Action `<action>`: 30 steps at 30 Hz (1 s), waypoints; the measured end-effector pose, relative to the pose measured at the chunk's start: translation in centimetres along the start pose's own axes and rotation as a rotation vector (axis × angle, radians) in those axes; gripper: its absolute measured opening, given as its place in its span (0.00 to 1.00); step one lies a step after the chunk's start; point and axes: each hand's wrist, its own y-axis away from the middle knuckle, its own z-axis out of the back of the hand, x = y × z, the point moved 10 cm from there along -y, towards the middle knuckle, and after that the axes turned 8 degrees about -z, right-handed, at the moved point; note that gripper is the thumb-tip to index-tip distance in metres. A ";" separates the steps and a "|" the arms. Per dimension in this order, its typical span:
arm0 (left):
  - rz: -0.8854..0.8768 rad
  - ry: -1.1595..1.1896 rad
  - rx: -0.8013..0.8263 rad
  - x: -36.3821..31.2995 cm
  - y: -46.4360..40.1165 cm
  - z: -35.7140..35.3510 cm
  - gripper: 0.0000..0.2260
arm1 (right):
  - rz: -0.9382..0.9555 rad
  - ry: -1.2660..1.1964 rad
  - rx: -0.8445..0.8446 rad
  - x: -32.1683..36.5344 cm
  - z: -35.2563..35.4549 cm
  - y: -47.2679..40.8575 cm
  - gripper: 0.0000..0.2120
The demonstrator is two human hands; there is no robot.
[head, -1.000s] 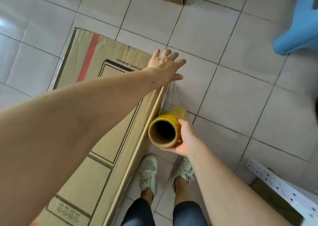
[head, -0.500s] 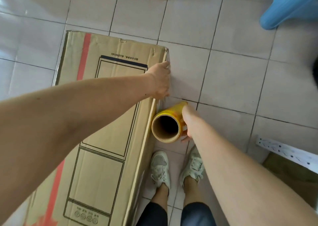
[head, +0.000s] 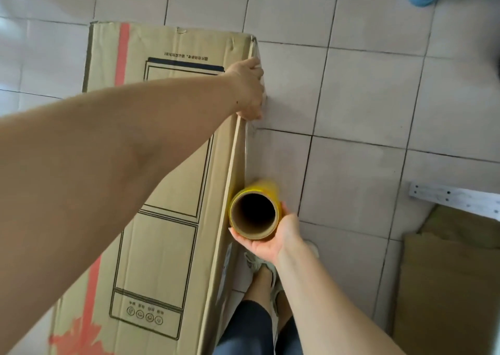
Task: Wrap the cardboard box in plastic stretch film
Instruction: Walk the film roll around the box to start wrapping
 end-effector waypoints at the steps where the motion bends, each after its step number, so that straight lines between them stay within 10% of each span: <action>1: 0.010 0.008 0.028 -0.1 0.1 0.0 0.32 | -0.015 -0.049 0.038 -0.4 0.1 -0.2 0.23; 11: -0.099 -0.094 0.006 -9.0 2.7 -3.5 0.29 | 0.473 0.784 -0.443 8.4 -1.0 3.3 0.13; 17: -0.038 -0.068 -0.046 -8.3 4.2 -3.4 0.31 | 0.310 1.035 -0.498 6.2 -3.6 2.8 0.26; 30: -0.037 -0.073 0.010 -8.1 3.2 -3.9 0.27 | 0.084 -0.024 -0.071 -6.6 9.0 -4.2 0.22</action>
